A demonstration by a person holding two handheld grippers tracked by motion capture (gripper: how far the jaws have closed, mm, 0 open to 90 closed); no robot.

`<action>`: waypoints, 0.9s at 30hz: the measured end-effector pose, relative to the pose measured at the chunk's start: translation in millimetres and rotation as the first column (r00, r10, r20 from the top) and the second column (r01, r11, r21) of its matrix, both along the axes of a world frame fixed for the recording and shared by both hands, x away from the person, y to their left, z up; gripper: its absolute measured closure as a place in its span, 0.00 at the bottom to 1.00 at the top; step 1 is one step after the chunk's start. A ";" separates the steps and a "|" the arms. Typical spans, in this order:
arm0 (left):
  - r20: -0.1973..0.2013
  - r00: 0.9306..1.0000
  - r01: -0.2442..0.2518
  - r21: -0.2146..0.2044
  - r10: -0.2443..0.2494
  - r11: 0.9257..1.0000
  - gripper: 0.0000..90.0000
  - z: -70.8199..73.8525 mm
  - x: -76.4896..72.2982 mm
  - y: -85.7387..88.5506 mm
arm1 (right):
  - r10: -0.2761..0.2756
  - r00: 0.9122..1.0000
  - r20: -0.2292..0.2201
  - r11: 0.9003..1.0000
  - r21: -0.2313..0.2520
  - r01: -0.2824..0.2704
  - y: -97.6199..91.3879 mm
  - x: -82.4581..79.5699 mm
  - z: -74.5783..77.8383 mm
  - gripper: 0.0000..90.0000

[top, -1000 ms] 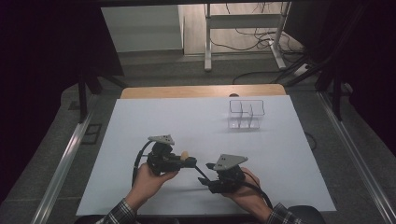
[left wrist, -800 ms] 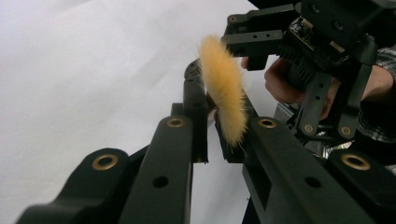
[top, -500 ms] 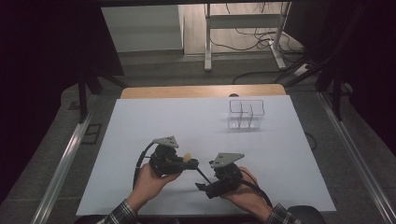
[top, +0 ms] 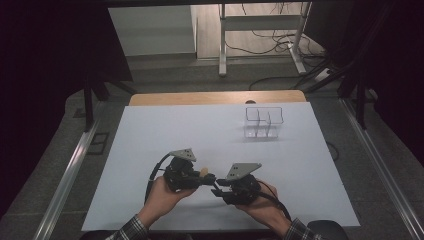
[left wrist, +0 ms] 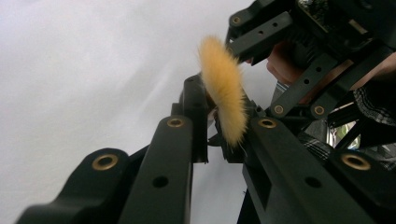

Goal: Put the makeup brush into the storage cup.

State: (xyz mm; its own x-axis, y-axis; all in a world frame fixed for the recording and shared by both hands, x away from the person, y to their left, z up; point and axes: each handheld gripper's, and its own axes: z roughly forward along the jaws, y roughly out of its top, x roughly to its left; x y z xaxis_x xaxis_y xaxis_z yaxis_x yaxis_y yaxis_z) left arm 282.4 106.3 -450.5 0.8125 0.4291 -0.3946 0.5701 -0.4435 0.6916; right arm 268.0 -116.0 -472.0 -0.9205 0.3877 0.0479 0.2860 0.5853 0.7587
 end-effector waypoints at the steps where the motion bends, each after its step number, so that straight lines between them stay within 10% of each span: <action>1: -0.001 1.000 0.001 0.000 -0.001 1.000 0.92 -0.2 0.0 -0.2 | 0.013 1.000 0.016 1.000 -0.011 -0.013 0.5 -2.1 1.3 0.84; 9: -0.013 1.000 0.010 -0.031 -0.011 0.999 0.90 -2.0 1.6 0.5 | 0.023 0.999 0.037 1.000 -0.019 -0.022 0.2 -4.1 3.0 0.93; 15: 0.037 0.999 -0.012 -0.002 0.012 1.000 0.47 -0.5 -0.5 -0.4 | 0.002 1.000 0.017 1.000 -0.005 -0.002 -3.8 -0.8 4.3 0.93; 27: 0.181 0.983 -0.055 0.099 0.037 0.994 0.07 -5.0 -7.3 1.7 | -0.029 1.000 -0.010 0.999 0.026 0.030 -12.7 4.7 8.1 0.93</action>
State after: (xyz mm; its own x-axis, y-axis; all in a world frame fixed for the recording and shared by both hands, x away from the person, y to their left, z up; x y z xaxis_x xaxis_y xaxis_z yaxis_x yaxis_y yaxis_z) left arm 275.1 108.0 -455.5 0.8442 0.4985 -0.1970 0.4633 -0.4939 0.7358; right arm 272.7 -128.7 -463.9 -0.9082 0.4132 0.0670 0.3102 0.5568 0.7705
